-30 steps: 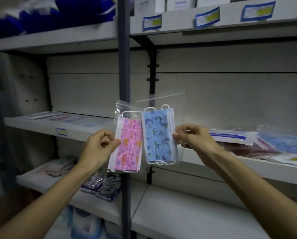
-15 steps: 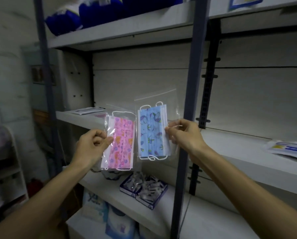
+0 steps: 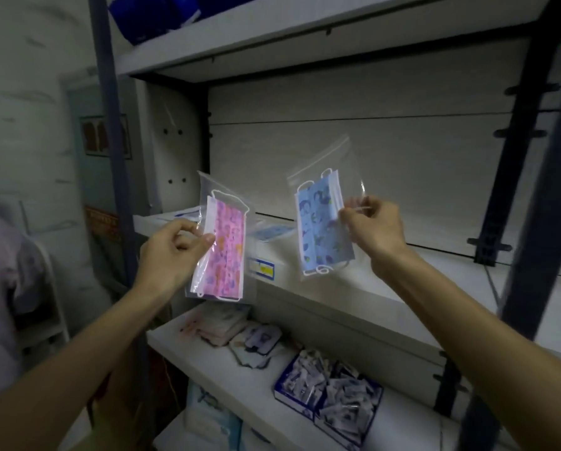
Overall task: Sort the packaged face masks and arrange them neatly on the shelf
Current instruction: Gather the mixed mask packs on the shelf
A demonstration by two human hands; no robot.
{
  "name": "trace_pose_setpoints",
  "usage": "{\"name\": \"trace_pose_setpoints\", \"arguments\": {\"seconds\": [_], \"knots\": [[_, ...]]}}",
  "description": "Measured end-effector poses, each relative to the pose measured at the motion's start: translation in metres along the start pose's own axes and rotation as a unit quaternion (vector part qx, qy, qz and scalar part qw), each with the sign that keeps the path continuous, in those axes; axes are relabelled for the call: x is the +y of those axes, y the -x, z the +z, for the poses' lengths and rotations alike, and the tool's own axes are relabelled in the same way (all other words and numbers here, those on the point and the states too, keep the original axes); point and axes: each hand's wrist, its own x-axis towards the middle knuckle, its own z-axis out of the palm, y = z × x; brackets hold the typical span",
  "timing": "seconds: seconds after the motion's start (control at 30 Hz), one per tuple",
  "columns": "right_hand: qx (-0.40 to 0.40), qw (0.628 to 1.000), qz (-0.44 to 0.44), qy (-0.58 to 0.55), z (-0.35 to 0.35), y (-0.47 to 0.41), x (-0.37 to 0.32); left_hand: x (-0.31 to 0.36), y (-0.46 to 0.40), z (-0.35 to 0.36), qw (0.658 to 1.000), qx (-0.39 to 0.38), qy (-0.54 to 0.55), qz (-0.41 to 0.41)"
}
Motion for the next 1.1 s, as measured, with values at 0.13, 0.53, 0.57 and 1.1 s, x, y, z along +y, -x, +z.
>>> {"name": "trace_pose_setpoints", "arguments": {"seconds": [0.13, 0.53, 0.57, 1.1], "knots": [[0.018, 1.000, -0.002, 0.004, 0.039, -0.017, -0.001, -0.032, -0.038, -0.014, 1.000, -0.009, 0.016, 0.007], [0.122, 0.992, 0.028, 0.031, 0.146, -0.033, -0.006, -0.113, -0.154, -0.055, 0.988, -0.095, 0.118, 0.008], [0.135, 0.990, 0.029, 0.034, 0.150, -0.032, -0.005, -0.119, -0.161, -0.055, 0.987, -0.104, 0.126, 0.010], [0.177, 0.978, 0.093, 0.066, 0.204, -0.099, 0.022, -0.166, -0.283, 0.029, 0.962, -0.177, 0.209, 0.029]]}}
